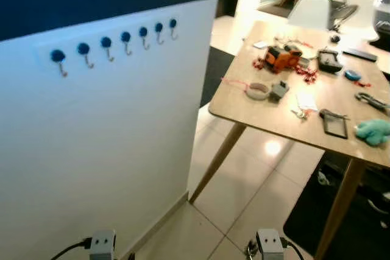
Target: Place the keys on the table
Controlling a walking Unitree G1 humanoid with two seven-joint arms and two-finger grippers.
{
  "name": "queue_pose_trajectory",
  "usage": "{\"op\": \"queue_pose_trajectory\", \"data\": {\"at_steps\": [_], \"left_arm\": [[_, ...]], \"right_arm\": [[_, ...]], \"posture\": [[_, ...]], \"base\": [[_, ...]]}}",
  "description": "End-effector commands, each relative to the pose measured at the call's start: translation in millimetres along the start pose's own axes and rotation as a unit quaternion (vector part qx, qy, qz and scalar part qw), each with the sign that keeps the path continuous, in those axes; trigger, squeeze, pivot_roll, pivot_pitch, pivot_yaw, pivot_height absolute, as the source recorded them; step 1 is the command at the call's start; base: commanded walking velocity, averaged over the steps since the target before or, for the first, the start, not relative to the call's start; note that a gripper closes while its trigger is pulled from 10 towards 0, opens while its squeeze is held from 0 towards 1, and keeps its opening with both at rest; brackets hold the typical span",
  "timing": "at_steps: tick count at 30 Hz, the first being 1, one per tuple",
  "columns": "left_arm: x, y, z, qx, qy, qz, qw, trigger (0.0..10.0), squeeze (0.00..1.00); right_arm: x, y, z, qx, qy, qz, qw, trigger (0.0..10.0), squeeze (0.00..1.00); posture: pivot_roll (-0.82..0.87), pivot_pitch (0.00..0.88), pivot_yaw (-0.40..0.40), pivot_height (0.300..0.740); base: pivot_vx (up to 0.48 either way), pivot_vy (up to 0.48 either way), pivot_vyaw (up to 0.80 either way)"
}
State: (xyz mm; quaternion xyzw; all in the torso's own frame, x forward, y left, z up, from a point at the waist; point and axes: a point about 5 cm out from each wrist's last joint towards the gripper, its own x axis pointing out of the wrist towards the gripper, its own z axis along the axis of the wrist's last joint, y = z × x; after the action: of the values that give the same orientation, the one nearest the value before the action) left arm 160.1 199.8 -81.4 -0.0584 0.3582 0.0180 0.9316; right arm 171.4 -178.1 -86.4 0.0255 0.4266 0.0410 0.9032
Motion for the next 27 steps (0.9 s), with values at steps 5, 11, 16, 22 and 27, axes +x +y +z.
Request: {"op": "queue_pose_trajectory", "data": {"at_steps": [5, 11, 16, 22, 27], "left_arm": [[1.7, -4.6, 0.8, -0.003, 0.000, -0.005, 1.000, 10.0, 0.00], [1.2, -3.6, 0.3, -0.009, -0.002, 0.000, 1.000, 10.0, 0.00], [0.3, -1.2, -0.9, -0.013, -0.001, 0.008, 1.000, 10.0, 0.00], [-0.3, 2.1, -1.3, -0.017, 0.001, 0.017, 1.000, 10.0, 0.00], [-0.3, 3.3, -0.8, -0.023, -0.001, 0.022, 0.999, 10.0, 0.00]], "right_arm": [[-1.2, -2.1, -2.4, -0.012, 0.004, 0.001, 1.000, 10.0, 0.00], [-1.4, -1.2, -3.1, -0.018, 0.004, 0.004, 1.000, 10.0, 0.00], [-1.4, -0.4, -3.2, -0.025, 0.004, 0.007, 1.000, 10.0, 0.00], [-1.3, -0.3, -2.7, -0.028, 0.003, 0.009, 1.000, 10.0, 0.00], [-1.0, 0.1, -1.7, -0.030, 0.001, 0.010, 0.999, 10.0, 0.00]], "posture": [[0.03, 0.046, -0.003, 0.740], [0.03, 0.048, -0.003, 0.740], [0.03, 0.049, -0.004, 0.740], [0.03, 0.051, -0.002, 0.740], [0.03, 0.052, -0.004, 0.740]], "base": [[0.000, 0.000, -0.80], [0.000, 0.000, -0.80], [0.000, 0.000, -0.80], [0.000, 0.000, -0.80], [0.000, 0.000, -0.80]]}}
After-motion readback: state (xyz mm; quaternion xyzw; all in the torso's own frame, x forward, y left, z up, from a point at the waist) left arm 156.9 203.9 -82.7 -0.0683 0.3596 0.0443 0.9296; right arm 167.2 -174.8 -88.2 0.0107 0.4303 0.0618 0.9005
